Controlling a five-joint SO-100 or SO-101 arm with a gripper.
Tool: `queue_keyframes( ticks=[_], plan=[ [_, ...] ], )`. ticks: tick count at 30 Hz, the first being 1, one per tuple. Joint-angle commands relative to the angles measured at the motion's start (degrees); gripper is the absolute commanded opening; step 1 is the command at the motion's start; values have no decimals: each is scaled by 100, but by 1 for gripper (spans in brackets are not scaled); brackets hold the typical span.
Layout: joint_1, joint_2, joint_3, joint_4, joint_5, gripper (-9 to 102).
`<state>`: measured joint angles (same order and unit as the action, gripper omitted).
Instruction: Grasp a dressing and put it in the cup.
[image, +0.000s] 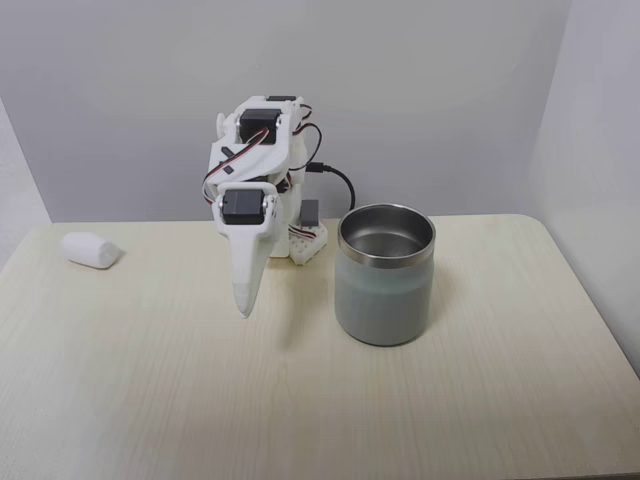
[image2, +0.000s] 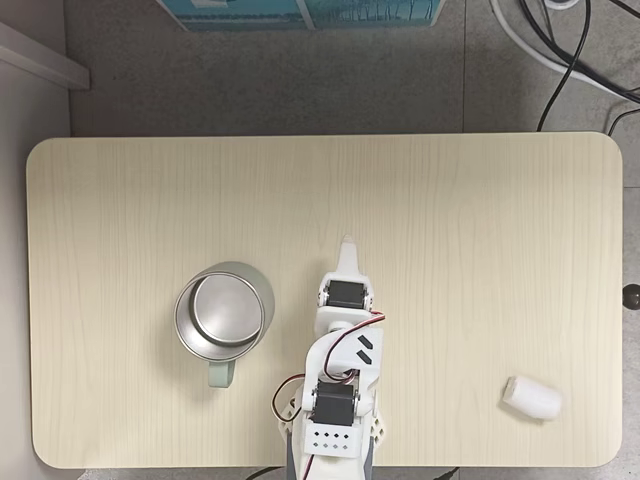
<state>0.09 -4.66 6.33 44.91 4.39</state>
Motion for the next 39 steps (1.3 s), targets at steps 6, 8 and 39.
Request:
queue_keyframes(
  ticks=[6,8,39],
  plan=[
    [-114,-26,26,18,-369,0],
    [-114,-26,26,18,-369,0],
    [35,334,2786,1301,-325,0]
  ],
)
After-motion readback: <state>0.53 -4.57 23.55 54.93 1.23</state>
